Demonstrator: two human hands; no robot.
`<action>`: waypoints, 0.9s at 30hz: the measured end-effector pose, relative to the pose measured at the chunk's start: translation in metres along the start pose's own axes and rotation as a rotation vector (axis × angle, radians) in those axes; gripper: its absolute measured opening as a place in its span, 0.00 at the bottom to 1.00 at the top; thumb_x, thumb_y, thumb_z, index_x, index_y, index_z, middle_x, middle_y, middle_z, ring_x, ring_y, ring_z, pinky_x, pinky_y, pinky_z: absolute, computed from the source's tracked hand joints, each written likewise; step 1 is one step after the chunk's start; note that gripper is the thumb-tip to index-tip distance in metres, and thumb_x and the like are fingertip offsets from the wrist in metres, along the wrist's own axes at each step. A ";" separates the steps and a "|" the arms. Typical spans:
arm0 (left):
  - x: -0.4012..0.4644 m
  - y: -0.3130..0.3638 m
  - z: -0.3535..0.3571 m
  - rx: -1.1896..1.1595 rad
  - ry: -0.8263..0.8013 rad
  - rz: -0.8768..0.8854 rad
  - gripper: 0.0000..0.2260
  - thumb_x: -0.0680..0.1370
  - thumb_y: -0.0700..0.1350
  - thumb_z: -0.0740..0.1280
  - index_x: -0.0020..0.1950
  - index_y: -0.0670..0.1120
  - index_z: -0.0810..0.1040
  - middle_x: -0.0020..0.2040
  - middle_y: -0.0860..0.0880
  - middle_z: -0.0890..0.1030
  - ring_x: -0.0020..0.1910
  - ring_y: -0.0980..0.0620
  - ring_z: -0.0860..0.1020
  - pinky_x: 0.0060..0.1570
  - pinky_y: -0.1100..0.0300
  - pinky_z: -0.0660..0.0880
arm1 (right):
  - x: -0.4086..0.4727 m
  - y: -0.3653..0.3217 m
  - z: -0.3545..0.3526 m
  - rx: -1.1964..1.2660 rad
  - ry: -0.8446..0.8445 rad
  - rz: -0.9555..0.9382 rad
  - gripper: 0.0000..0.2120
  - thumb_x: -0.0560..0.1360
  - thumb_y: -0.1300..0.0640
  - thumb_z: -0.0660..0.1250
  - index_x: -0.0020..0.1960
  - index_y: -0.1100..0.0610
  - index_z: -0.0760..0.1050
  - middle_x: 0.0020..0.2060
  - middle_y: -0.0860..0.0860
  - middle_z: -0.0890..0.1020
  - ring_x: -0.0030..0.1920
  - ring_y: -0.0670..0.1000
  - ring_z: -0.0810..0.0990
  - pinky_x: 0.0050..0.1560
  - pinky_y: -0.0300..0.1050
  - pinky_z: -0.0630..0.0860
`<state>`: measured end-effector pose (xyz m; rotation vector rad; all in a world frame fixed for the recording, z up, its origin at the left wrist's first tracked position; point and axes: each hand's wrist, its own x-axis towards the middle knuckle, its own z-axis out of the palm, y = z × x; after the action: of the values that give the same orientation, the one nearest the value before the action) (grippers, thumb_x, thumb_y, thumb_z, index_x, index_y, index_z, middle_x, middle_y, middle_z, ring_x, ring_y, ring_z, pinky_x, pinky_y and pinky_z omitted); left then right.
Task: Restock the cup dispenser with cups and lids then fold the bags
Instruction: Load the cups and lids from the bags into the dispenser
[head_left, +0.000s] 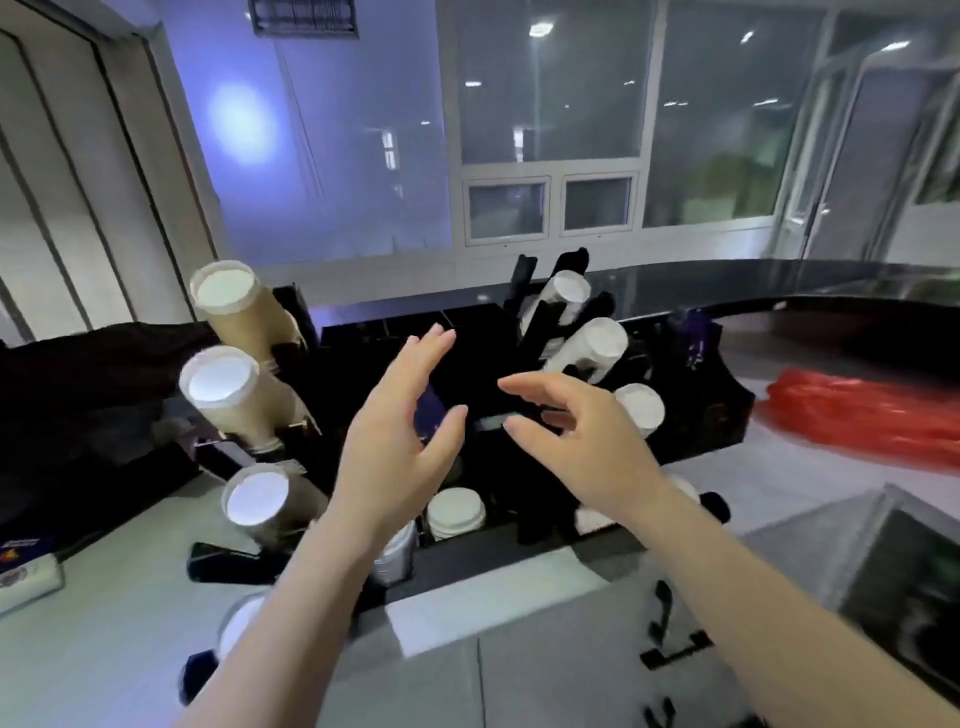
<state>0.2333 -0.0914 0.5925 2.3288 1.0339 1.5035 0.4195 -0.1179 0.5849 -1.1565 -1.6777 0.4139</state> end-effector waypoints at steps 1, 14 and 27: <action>0.000 0.017 0.021 -0.018 -0.026 0.001 0.27 0.76 0.39 0.68 0.73 0.55 0.65 0.73 0.56 0.67 0.72 0.54 0.65 0.69 0.60 0.63 | -0.012 0.005 -0.026 -0.016 0.026 0.011 0.14 0.75 0.53 0.69 0.60 0.42 0.76 0.55 0.34 0.80 0.59 0.35 0.75 0.59 0.37 0.73; -0.012 0.205 0.273 -0.378 -0.319 0.124 0.27 0.77 0.43 0.66 0.71 0.61 0.60 0.68 0.70 0.62 0.65 0.79 0.57 0.62 0.82 0.53 | -0.178 0.066 -0.304 -0.184 0.432 0.284 0.14 0.76 0.58 0.69 0.57 0.43 0.75 0.53 0.37 0.81 0.54 0.37 0.79 0.55 0.38 0.77; 0.018 0.269 0.455 -0.473 -0.536 0.119 0.25 0.77 0.43 0.66 0.72 0.57 0.65 0.68 0.64 0.67 0.65 0.71 0.62 0.59 0.83 0.55 | -0.244 0.162 -0.448 -0.239 0.675 0.480 0.13 0.76 0.57 0.69 0.58 0.47 0.78 0.52 0.39 0.83 0.53 0.37 0.80 0.56 0.42 0.77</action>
<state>0.7491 -0.1844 0.5243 2.2636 0.3628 0.9260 0.8956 -0.3558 0.5281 -1.6564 -0.8710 0.0845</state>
